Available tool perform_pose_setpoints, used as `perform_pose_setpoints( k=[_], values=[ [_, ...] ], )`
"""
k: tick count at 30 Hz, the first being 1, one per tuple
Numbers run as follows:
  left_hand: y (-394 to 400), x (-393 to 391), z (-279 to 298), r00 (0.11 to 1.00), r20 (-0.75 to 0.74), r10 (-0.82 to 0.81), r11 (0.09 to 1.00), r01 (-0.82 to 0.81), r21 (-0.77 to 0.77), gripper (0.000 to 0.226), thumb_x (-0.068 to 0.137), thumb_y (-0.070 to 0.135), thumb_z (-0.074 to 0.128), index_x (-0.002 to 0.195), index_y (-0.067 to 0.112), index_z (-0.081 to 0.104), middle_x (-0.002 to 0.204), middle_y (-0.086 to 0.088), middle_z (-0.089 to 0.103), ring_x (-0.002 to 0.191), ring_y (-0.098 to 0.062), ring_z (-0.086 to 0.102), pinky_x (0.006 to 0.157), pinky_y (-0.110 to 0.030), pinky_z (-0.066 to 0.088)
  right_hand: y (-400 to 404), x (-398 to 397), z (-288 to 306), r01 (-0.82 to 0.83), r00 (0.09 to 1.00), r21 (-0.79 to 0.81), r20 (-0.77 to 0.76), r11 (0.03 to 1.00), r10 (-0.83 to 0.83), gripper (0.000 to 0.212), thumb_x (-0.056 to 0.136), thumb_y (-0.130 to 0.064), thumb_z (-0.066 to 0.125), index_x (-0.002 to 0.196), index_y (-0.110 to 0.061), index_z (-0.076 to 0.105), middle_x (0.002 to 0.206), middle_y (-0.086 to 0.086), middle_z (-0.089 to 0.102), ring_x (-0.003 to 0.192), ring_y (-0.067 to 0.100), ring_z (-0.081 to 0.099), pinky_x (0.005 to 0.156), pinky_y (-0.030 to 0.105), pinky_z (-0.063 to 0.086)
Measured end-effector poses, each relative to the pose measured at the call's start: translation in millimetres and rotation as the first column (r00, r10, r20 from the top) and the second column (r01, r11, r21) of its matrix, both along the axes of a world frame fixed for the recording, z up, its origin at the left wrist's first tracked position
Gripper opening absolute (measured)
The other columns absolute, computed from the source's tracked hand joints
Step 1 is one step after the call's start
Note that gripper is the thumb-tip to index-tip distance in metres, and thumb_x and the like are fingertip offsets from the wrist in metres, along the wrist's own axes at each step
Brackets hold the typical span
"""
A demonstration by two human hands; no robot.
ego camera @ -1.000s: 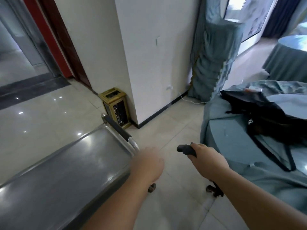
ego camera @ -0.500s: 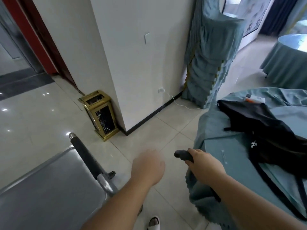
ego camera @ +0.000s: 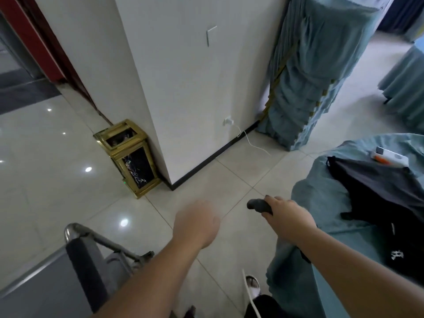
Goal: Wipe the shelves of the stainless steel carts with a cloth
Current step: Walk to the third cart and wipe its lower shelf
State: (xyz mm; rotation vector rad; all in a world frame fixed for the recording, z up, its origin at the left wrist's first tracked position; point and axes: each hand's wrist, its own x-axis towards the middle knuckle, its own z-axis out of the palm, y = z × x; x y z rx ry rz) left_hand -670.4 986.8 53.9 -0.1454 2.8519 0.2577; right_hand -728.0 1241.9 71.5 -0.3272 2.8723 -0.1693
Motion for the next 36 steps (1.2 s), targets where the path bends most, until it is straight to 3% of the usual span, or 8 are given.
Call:
perform_pose_setpoints(
  k=[4, 10, 14, 20, 25, 30, 36],
  values=[
    [-30, -60, -16, 0.989, -0.013, 0.146, 0.989, -0.147, -0.001, 0.054, 0.106, 0.055, 0.033, 0.149, 0.025, 0.047, 0.143, -0.001, 0.057, 0.121, -0.020, 0.056, 0.090, -0.040, 0.047, -31, -90, -12, -0.159, 0.986, 0.012, 0.044, 0.987, 0.158, 0.032, 0.105, -0.048, 0.041, 0.133, -0.033, 0.048, 0.122, -0.007, 0.059, 0.104, 0.021, 0.058, 0.085, 0.044, 0.055],
    [-67, -117, -4, 0.910, 0.007, 0.415, 0.910, -0.415, -0.008, 0.056, 0.107, 0.057, 0.034, 0.149, 0.023, 0.048, 0.144, -0.002, 0.056, 0.125, -0.023, 0.056, 0.097, -0.043, 0.048, -105, -212, -4, -0.435, 0.898, -0.017, 0.056, 0.900, 0.435, 0.030, 0.105, -0.044, 0.045, 0.131, -0.030, 0.052, 0.118, -0.006, 0.063, 0.098, 0.022, 0.061, 0.085, 0.044, 0.057],
    [-97, -132, 1, 0.791, 0.003, 0.611, 0.791, -0.611, 0.026, 0.055, 0.107, 0.056, 0.036, 0.149, 0.024, 0.049, 0.146, -0.002, 0.055, 0.126, -0.023, 0.057, 0.100, -0.043, 0.048, -170, -266, 0, -0.601, 0.796, -0.022, 0.064, 0.799, 0.601, 0.030, 0.106, -0.046, 0.044, 0.130, -0.030, 0.051, 0.119, -0.006, 0.062, 0.099, 0.022, 0.060, 0.083, 0.043, 0.056],
    [-166, -138, -2, 0.618, 0.002, 0.786, 0.618, -0.786, 0.025, 0.055, 0.105, 0.055, 0.036, 0.149, 0.023, 0.048, 0.145, -0.002, 0.055, 0.125, -0.022, 0.057, 0.100, -0.042, 0.047, -274, -302, -13, -0.769, 0.628, -0.068, 0.103, 0.636, 0.771, 0.023, 0.104, -0.047, 0.046, 0.127, -0.043, 0.047, 0.117, -0.010, 0.062, 0.099, 0.020, 0.060, 0.079, 0.039, 0.054],
    [-250, -156, -19, 0.531, 0.025, 0.847, 0.531, -0.847, 0.015, 0.055, 0.105, 0.054, 0.036, 0.150, 0.023, 0.047, 0.146, -0.002, 0.054, 0.126, -0.024, 0.056, 0.100, -0.043, 0.047, -379, -334, -29, -0.824, 0.558, -0.057, 0.092, 0.564, 0.825, 0.025, 0.103, -0.051, 0.047, 0.124, -0.038, 0.053, 0.110, -0.008, 0.062, 0.089, 0.018, 0.056, 0.076, 0.036, 0.051],
    [-349, -180, -27, 0.506, 0.082, 0.859, 0.507, -0.862, 0.006, 0.054, 0.106, 0.052, 0.036, 0.149, 0.023, 0.048, 0.145, -0.002, 0.054, 0.126, -0.024, 0.055, 0.099, -0.042, 0.046, -482, -365, -24, -0.826, 0.558, -0.014, 0.121, 0.564, 0.821, 0.021, 0.103, -0.050, 0.048, 0.119, -0.037, 0.055, 0.109, -0.007, 0.064, 0.090, 0.019, 0.061, 0.081, 0.038, 0.056],
    [-460, -192, -14, 0.444, 0.020, 0.896, 0.444, -0.896, -0.021, 0.053, 0.104, 0.053, 0.042, 0.147, 0.023, 0.050, 0.142, -0.001, 0.055, 0.125, -0.025, 0.057, 0.099, -0.043, 0.046, -602, -389, -15, -0.847, 0.520, -0.052, 0.133, 0.529, 0.844, 0.022, 0.101, -0.049, 0.052, 0.120, -0.039, 0.057, 0.111, -0.009, 0.065, 0.092, 0.016, 0.063, 0.083, 0.040, 0.058]
  ],
)
